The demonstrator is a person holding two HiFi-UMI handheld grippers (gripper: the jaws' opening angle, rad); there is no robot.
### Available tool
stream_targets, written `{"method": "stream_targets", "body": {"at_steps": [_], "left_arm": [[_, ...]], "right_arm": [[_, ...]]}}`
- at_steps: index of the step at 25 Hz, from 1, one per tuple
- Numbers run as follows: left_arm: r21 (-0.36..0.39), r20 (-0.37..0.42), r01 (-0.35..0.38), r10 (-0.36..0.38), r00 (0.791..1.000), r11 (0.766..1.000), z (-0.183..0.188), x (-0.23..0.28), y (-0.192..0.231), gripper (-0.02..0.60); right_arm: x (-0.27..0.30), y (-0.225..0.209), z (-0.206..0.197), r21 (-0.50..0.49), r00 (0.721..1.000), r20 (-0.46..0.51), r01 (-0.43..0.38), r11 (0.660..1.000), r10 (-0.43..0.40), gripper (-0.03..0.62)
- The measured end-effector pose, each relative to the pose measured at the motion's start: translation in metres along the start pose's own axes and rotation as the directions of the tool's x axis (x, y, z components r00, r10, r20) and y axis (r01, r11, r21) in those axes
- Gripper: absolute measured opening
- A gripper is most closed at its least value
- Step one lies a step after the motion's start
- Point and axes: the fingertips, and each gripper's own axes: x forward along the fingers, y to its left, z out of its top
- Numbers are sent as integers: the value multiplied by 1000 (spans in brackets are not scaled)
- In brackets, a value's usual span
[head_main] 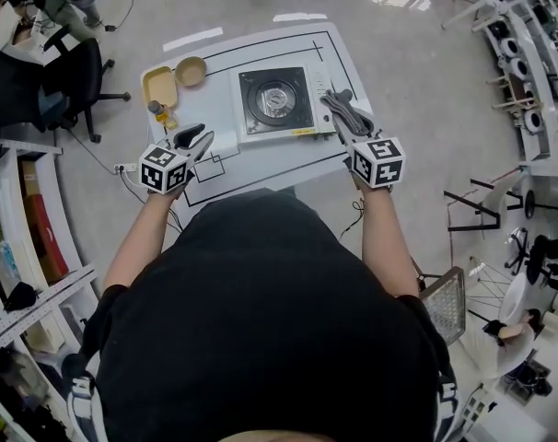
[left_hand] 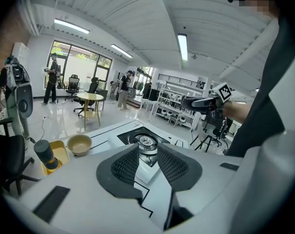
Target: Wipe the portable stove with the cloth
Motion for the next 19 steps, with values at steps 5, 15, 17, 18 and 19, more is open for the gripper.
{"method": "stream_targets", "body": {"at_steps": [5, 15, 17, 18, 19], "left_arm": [[25, 21, -3, 2, 1000, 1000, 10, -8, 3, 130], [49, 21, -8, 7, 1000, 999, 19, -17, 5, 126], [48, 24, -15, 14, 1000, 999, 20, -18, 6, 126], [47, 25, -18, 17, 1000, 999, 20, -19, 6, 126], [46, 26, -21, 20, 999, 999, 20, -19, 6, 126]], "right_arm": [[-12, 3, 2, 34, 999, 27, 17, 999, -18, 120], [-24, 16, 10, 73, 997, 79, 13, 997, -19, 120], [-26, 17, 10, 79, 996, 86, 14, 997, -21, 120], [-28, 17, 10, 83, 996, 89, 14, 996, -22, 120], [-29, 18, 10, 87, 995, 93, 14, 996, -22, 120]]}}
